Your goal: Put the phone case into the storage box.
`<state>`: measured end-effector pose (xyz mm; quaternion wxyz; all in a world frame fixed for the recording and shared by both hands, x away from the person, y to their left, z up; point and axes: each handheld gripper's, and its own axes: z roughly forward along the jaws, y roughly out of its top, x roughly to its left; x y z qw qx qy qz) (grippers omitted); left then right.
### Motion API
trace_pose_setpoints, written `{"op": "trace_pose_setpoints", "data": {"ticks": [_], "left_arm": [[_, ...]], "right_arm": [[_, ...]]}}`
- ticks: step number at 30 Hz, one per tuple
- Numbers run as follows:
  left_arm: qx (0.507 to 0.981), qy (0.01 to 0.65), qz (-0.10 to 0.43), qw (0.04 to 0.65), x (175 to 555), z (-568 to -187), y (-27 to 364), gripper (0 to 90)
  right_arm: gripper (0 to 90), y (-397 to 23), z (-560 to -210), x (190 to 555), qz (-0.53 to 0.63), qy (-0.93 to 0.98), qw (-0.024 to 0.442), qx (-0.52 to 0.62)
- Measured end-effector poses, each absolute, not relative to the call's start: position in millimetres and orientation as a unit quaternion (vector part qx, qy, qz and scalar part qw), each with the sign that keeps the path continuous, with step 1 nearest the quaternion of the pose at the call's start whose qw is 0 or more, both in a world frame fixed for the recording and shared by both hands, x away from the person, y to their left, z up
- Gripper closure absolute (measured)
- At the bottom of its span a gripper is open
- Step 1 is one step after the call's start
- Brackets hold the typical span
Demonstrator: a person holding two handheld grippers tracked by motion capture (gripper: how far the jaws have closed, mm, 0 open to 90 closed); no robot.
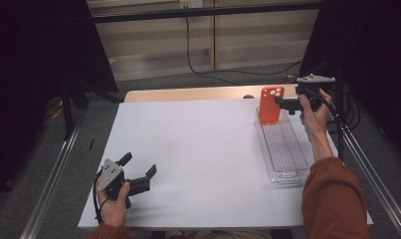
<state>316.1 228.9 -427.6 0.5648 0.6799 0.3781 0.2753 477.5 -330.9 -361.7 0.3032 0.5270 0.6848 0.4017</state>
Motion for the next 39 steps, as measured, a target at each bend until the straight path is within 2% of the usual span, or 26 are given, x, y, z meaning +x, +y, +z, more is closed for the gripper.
{"op": "trace_pose_setpoints", "data": {"ticks": [4,7,12,21,24,31,39], "left_arm": [[0.681,0.374,0.276,0.566,315,-427,229,2.6],[0.678,0.378,0.275,0.567,315,-427,229,2.6],[0.677,0.376,0.276,0.569,315,-427,229,2.7],[0.676,0.382,0.279,0.565,315,-428,230,2.7],[0.678,0.381,0.279,0.563,315,-428,231,2.7],[0.676,0.384,0.281,0.563,314,-428,231,2.7],[0.672,0.386,0.285,0.564,313,-427,233,2.7]], "right_arm": [[8.2,-327,-364,474,0.425,0.676,0.296,0.524],[10.1,-324,-366,471,0.422,0.67,0.316,0.523],[7.9,-319,-366,466,0.44,0.664,0.308,0.52],[7.2,-314,-369,455,0.457,0.642,0.323,0.524],[4.3,-315,-370,448,0.466,0.628,0.337,0.524],[5.6,-318,-373,435,0.466,0.613,0.369,0.521],[3.1,-321,-372,421,0.478,0.609,0.377,0.508]]}}
